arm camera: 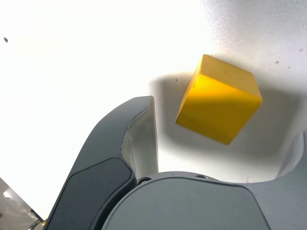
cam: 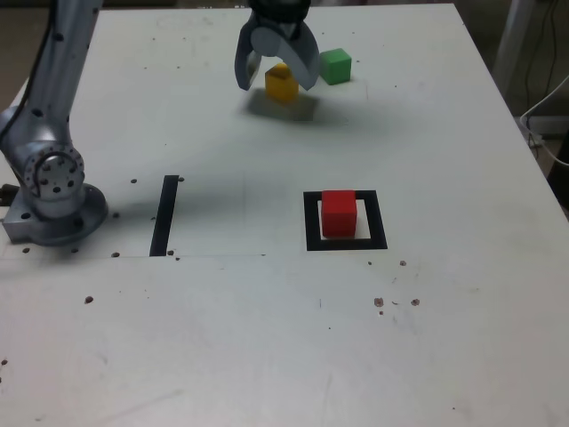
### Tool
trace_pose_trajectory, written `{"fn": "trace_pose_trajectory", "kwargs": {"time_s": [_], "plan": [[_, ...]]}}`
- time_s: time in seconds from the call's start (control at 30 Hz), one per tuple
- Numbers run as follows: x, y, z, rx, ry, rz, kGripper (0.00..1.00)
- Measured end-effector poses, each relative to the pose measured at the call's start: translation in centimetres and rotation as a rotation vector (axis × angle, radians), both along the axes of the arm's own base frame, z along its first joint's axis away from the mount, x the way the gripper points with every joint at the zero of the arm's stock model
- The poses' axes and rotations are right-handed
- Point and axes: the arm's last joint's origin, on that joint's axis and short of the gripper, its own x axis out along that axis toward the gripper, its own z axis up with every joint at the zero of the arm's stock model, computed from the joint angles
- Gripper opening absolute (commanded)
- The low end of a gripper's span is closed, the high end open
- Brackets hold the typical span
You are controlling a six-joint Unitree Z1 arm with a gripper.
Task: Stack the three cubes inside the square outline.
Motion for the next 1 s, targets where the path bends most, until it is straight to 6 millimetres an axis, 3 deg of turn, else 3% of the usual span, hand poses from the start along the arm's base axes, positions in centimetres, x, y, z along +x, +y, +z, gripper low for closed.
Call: {"fn": "trace_pose_trajectory", "kwargs": {"time_s": [0.53,1.0], "plan": [[1.1,0.7,-1.6,-0.031,0.003,0.014,0.82],[1.4,0.9,-1.2,-0.034,-0.005,0.044,0.37]]}}
